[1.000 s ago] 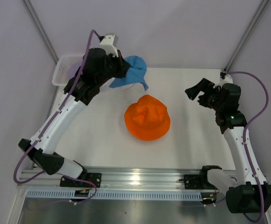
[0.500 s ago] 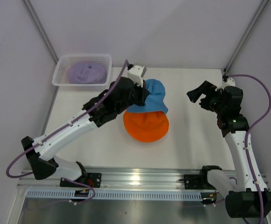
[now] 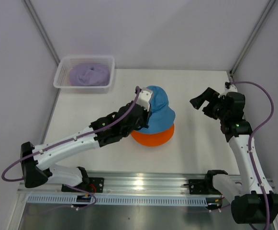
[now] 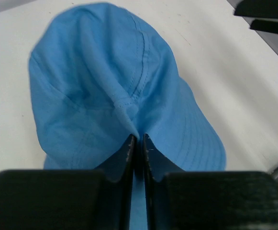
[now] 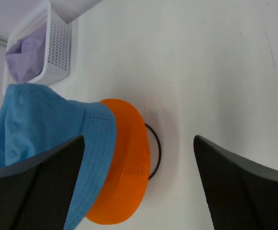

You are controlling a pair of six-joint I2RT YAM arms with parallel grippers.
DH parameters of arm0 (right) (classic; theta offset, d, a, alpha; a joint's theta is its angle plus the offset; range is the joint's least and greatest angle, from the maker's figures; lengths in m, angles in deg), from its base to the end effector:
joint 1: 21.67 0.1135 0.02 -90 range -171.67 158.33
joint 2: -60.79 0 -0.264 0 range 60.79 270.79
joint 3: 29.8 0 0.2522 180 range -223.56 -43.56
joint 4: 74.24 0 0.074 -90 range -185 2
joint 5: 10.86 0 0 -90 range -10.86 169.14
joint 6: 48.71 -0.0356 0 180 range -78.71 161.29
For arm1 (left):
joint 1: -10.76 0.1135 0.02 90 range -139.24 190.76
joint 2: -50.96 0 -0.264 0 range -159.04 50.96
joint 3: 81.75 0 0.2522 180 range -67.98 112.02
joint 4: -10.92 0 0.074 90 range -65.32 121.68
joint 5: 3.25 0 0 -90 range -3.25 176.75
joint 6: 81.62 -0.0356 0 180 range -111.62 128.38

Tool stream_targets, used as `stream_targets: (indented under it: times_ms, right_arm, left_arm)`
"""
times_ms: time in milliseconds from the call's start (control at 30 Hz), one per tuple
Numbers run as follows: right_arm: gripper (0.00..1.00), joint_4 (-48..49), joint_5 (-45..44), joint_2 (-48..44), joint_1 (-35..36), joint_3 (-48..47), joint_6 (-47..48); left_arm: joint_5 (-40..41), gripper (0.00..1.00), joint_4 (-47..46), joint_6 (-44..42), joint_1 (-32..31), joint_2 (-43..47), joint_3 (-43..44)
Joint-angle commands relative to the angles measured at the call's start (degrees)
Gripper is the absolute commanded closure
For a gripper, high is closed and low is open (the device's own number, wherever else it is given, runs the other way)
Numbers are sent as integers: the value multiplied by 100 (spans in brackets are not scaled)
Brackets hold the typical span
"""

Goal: Stack the hats

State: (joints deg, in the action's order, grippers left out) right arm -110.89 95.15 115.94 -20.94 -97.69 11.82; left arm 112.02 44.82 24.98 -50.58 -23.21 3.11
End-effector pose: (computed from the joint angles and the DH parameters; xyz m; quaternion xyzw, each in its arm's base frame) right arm 0.2139 0.0125 0.3419 0.1324 0.8230 0.2534 0.4909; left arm 0.1541 -0.2502 0.3724 0.1987 0.7992 -0.1958 0.5324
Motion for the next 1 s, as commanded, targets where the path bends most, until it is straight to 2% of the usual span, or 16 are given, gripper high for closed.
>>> stream_targets:
  times_ms: [0, 133, 200, 233, 267, 333, 433, 467, 533, 667, 767, 800, 833, 867, 967]
  right_arm:
    - [0, 101, 147, -110, -12, 191, -365]
    - [0, 329, 350, -154, -12, 491, -690]
    - [0, 426, 394, -181, 14, 570, -814]
    - [1, 444, 411, -189, 32, 587, -910]
    - [0, 487, 420, -216, 50, 605, -946]
    - [0, 497, 412, -251, 137, 649, -999]
    - [0, 645, 569, -286, 287, 841, -1200]
    - [0, 872, 631, -304, 348, 947, -1366]
    - [1, 1137, 806, -295, 559, 1227, -1534]
    - [6, 1559, 588, -321, 1138, 1563, -1754]
    - [10, 1813, 350, -461, 1464, 1913, -2087]
    - [12, 1954, 341, -505, 1491, 2037, -2402]
    - [14, 2138, 367, -619, 1509, 2186, -2588]
    - [18, 2662, 403, -672, 1518, 2492, -2790]
    - [26, 3394, 412, -813, 1535, 2871, -3231]
  left_arm:
    - [162, 84, -563, 124, -343, 333, -499]
    - [276, 87, -468, 317, -580, 79, -719]
    - [503, 84, -336, 405, -730, -79, -719]
    - [609, 80, -248, 449, -774, -123, -728]
    - [732, 67, -204, 571, -809, -124, -746]
    - [803, 57, -142, 712, -818, -45, -798]
    - [803, 36, -107, 976, -818, 305, -956]
    - [786, 18, -37, 1177, -818, 420, -957]
    - [794, 7, 522, 1502, -809, 727, -764]
    - [1128, 6, 1500, 2625, -792, 1351, -473]
    - [1156, 8, 1765, 3287, -433, 2043, -797]
    - [990, 9, 1687, 3427, -249, 2265, -929]
    - [448, 11, 1416, 3559, -3, 2467, -1087]
    - [86, 14, 1214, 3743, 530, 2860, -1680]
    - [-1093, 21, 387, 4113, 1419, 3285, -2536]
